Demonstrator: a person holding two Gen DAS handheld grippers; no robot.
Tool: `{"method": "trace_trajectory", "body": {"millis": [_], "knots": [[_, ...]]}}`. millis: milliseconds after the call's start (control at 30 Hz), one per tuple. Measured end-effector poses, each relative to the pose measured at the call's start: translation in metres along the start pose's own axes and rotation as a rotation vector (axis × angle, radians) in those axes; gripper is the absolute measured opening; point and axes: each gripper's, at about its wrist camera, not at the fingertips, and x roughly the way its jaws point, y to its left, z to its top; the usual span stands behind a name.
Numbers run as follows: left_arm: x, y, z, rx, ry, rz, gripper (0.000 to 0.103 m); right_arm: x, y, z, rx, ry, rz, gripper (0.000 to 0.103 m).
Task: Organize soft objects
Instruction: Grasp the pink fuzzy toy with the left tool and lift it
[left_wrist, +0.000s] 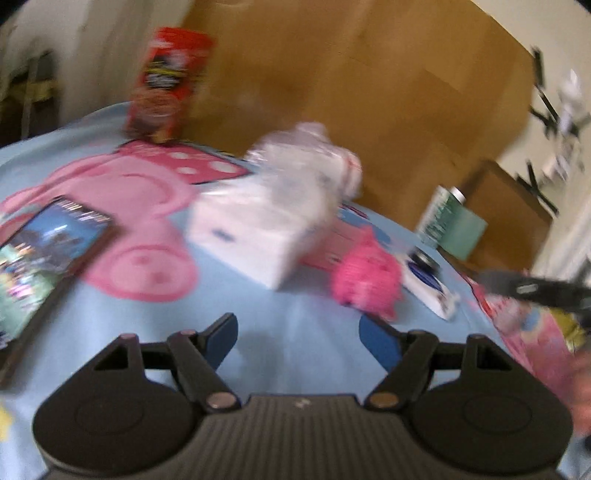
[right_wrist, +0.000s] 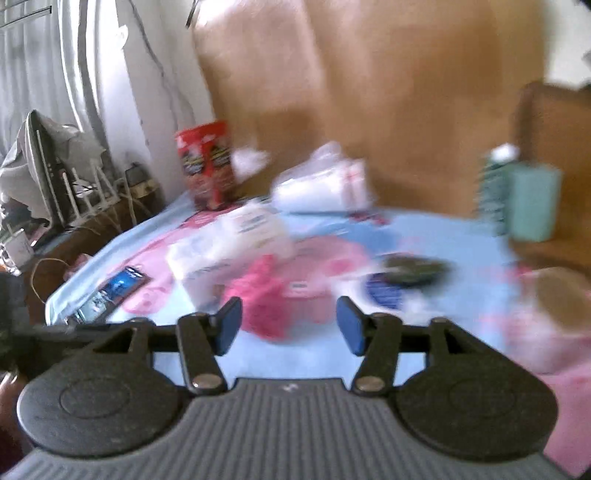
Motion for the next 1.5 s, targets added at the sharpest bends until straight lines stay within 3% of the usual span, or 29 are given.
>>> {"method": "trace_trajectory", "body": {"millis": [133,167,200,300,367,500,533,633,767,800,833,867,900,1067,1200,1300,1367,1400,1433,1500], "knots": [[-0.020,0.022,0.002,-0.055,-0.022,-0.010,0.075,0.071,0.025,-0.007,-0.111,0.036,-0.027,0.077],[-0.023,0.024,0.001,-0.055,-0.027,-0.013,0.075,0.084,0.029,-0.010,-0.137,0.052,-0.036,0.073],[-0.024,0.024,0.003,-0.051,-0.028,-0.021,0.075,0.096,0.030,-0.013,-0.172,0.079,-0.051,0.054],[-0.023,0.017,0.004,-0.045,-0.019,-0.057,0.075,0.095,0.024,-0.020,-0.177,0.090,-0.071,0.049],[-0.019,0.009,0.001,-0.038,0.007,-0.097,0.075,0.077,0.022,-0.023,-0.142,0.088,-0.059,0.049],[0.002,-0.036,-0.009,0.022,0.113,-0.261,0.075,0.018,0.020,-0.057,-0.156,0.078,-0.054,0.050],[0.007,-0.050,-0.013,0.047,0.144,-0.300,0.079,0.001,0.015,-0.067,-0.147,0.073,-0.061,0.050],[0.022,-0.097,-0.028,0.133,0.240,-0.403,0.092,-0.040,0.009,-0.094,-0.113,0.045,-0.131,0.050],[0.040,-0.157,-0.048,0.236,0.337,-0.466,0.092,-0.065,-0.001,-0.116,-0.056,0.017,-0.229,0.056],[0.044,-0.168,-0.052,0.255,0.354,-0.461,0.087,-0.071,-0.005,-0.121,-0.036,0.005,-0.232,0.062],[0.048,-0.179,-0.057,0.274,0.373,-0.453,0.072,-0.074,-0.009,-0.124,-0.020,-0.007,-0.236,0.063],[0.052,-0.188,-0.061,0.294,0.393,-0.443,0.065,-0.078,-0.013,-0.128,-0.016,-0.025,-0.238,0.062],[0.054,-0.193,-0.064,0.309,0.403,-0.438,0.058,-0.081,-0.015,-0.131,-0.022,-0.039,-0.238,0.049],[0.045,-0.231,-0.049,0.353,0.350,-0.475,0.057,-0.108,-0.032,-0.129,-0.017,-0.174,-0.288,0.046],[0.040,-0.287,-0.038,0.433,0.293,-0.550,0.061,-0.139,-0.047,-0.119,-0.012,-0.323,-0.404,0.046],[0.049,-0.335,-0.043,0.497,0.275,-0.598,0.067,-0.161,-0.066,-0.115,0.016,-0.387,-0.505,0.046],[0.057,-0.360,-0.050,0.517,0.287,-0.609,0.078,-0.174,-0.082,-0.115,0.051,-0.410,-0.587,0.047],[0.059,-0.370,-0.054,0.527,0.286,-0.604,0.090,-0.180,-0.090,-0.115,0.074,-0.420,-0.637,0.049],[0.061,-0.378,-0.058,0.541,0.276,-0.600,0.096,-0.186,-0.100,-0.116,0.105,-0.430,-0.705,0.052],[0.062,-0.385,-0.065,0.565,0.251,-0.587,0.095,-0.192,-0.117,-0.120,0.158,-0.432,-0.831,0.081]]}}
